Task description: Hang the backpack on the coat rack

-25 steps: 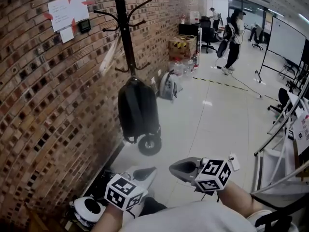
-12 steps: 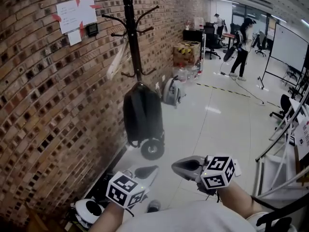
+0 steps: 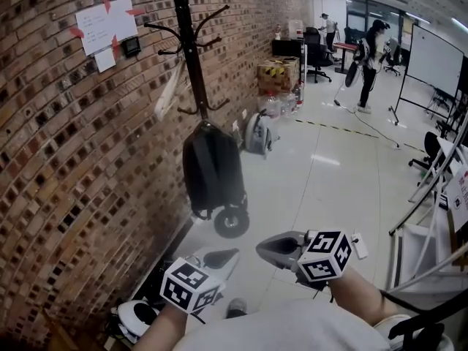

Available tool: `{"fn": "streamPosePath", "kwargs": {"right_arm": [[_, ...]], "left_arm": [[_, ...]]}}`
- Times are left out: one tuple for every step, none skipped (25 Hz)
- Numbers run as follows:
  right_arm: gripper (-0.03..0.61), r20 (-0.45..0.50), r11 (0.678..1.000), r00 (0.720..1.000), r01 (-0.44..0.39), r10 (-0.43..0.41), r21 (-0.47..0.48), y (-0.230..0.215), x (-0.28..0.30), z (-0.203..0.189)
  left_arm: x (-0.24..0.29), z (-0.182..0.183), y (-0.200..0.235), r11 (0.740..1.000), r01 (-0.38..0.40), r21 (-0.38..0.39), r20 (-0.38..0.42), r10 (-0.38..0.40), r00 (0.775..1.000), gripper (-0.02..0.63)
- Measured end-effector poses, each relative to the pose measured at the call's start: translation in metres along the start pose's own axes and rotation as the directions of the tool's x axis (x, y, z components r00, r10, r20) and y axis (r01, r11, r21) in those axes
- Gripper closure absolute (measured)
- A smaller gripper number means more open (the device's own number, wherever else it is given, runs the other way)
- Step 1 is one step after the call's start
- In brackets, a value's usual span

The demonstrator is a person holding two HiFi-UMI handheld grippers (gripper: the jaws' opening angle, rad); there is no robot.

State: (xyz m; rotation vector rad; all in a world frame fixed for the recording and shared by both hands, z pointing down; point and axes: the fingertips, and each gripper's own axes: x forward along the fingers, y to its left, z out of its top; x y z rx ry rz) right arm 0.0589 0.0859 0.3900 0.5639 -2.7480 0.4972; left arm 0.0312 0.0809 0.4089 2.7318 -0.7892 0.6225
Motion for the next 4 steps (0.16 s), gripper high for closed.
{"fn": "streamPosePath", "kwargs": {"right_arm": [[0.58,0.002,1.0,1.0,-0.006,0.006,-0.004,0.002,-0.0019,-0.0002],[0.58,0.005,1.0,1.0,-0.012,0.013,-0.008,0.0045,-0.0039,-0.0006],[0.58,0.007,1.0,1.0,-0.02,0.02,-0.011,0.0072,-0.006,-0.0013],[0.58,0.009,1.0,1.0,-0.027,0.027,-0.015,0.0099,-0.0082,-0.0021]], "left_arm": [[0.0005,-0.0007,-0.0015,1.0,-0.002,0.001,-0.003,0.002,1.0,0.614],[0.0011,-0.0014,-0.0032,1.0,-0.004,0.001,-0.006,0.004,1.0,0.614],[0.0016,-0.0022,-0.0053,1.0,-0.005,0.001,-0.009,0.005,1.0,0.614],[0.0021,-0.003,-0.0074,1.0,-0.007,0.001,-0.012,0.007,1.0,0.614]]}}
